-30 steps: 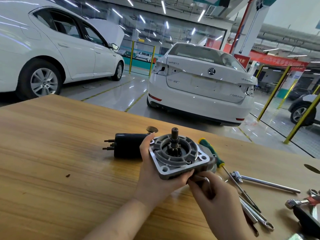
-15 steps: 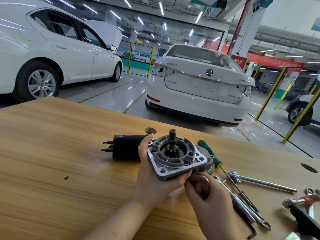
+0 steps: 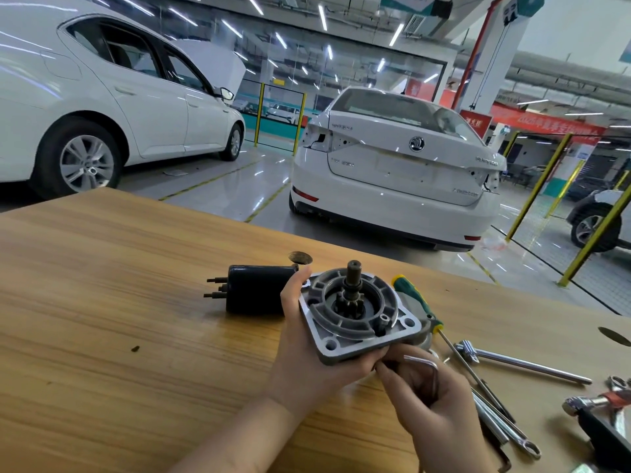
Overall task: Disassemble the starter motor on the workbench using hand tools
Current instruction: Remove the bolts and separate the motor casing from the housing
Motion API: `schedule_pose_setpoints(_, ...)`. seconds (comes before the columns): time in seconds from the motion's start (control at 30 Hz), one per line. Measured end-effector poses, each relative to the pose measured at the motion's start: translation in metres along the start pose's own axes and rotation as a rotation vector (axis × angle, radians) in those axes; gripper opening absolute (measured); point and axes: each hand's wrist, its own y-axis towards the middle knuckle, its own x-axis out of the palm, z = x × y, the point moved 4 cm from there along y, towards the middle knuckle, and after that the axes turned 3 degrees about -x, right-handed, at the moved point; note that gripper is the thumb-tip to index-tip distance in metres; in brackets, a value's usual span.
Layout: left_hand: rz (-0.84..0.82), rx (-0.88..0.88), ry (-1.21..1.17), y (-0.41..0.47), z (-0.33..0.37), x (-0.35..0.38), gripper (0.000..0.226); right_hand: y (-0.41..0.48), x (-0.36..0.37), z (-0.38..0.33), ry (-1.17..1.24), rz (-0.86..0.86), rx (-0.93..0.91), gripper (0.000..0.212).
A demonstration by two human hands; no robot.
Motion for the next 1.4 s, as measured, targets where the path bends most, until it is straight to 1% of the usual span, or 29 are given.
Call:
schedule_pose_setpoints(0.1,0.021,0.001,0.007,0.001,0.001,0.0,0.094,-0.002,0.0,0.008,0.171,-0.004,0.153,0.016)
schedule_pose_setpoints(0.17,0.015,-0.002,-0.008,0.0,0.001,-0.001,0.094,0.001,0.0,0.005,0.171,0.009,0.183,0.007)
schedule_pose_setpoints(0.23,-0.004,-0.012,-0.023,-0.002,0.0,-0.002,0.095,0.004,-0.006,-0.004,0.065,0.055,0.081,0.014)
schedule_pose_setpoints(0.3,-0.026,-0.017,-0.028,-0.002,0.001,-0.001,0.096,0.007,-0.018,-0.02,-0.102,0.149,-0.116,0.011)
schedule_pose_setpoints(0.33,-0.034,-0.007,-0.015,-0.002,0.002,0.0,0.095,0.009,-0.023,-0.028,-0.199,0.163,-0.203,0.015)
schedule_pose_setpoints(0.4,-0.046,0.024,0.014,-0.001,0.005,0.002,0.093,0.016,-0.026,-0.04,-0.341,0.092,-0.31,0.016)
schedule_pose_setpoints(0.5,-0.058,0.024,-0.003,0.0,0.008,0.002,0.091,0.027,-0.018,-0.054,-0.601,-0.105,-0.428,0.019)
schedule_pose_setpoints(0.57,-0.055,0.026,0.002,-0.001,0.009,0.002,0.09,0.028,-0.016,-0.06,-0.652,-0.128,-0.48,0.018)
schedule_pose_setpoints(0.67,-0.029,0.024,0.03,-0.001,0.009,0.002,0.089,0.011,-0.016,-0.051,-0.569,-0.057,-0.509,0.018)
schedule_pose_setpoints(0.8,-0.006,0.005,0.045,-0.002,0.006,0.001,0.09,-0.007,-0.018,-0.032,-0.555,0.021,-0.486,0.009)
schedule_pose_setpoints(0.87,-0.002,-0.013,0.033,-0.002,0.007,0.001,0.091,-0.001,-0.022,-0.029,-0.521,0.045,-0.385,0.01)
schedule_pose_setpoints(0.93,0.0,-0.033,0.017,-0.001,0.009,0.002,0.092,0.005,-0.023,-0.023,-0.523,0.024,-0.267,0.011)
schedule_pose_setpoints(0.97,0.004,-0.038,0.018,-0.001,0.009,0.002,0.092,0.006,-0.022,-0.018,-0.54,-0.006,-0.227,0.016)
schedule_pose_setpoints(1.03,0.004,-0.039,0.035,-0.001,0.008,0.002,0.092,0.006,-0.018,-0.008,-0.552,-0.039,-0.162,0.033)
schedule_pose_setpoints(1.13,0.015,-0.044,0.049,-0.002,0.007,0.002,0.092,0.004,-0.011,-0.001,-0.502,-0.005,-0.11,0.051)
schedule_pose_setpoints(1.17,0.023,-0.049,0.043,-0.002,0.008,0.002,0.092,0.004,-0.009,0.0,-0.49,0.002,-0.097,0.052)
schedule_pose_setpoints(1.33,0.042,-0.061,0.015,-0.001,0.008,0.002,0.089,0.002,-0.003,0.002,-0.466,0.054,-0.098,0.045)
schedule_pose_setpoints(1.4,0.041,-0.061,0.015,-0.001,0.007,0.002,0.09,0.001,-0.002,0.004,-0.453,0.1,-0.095,0.049)
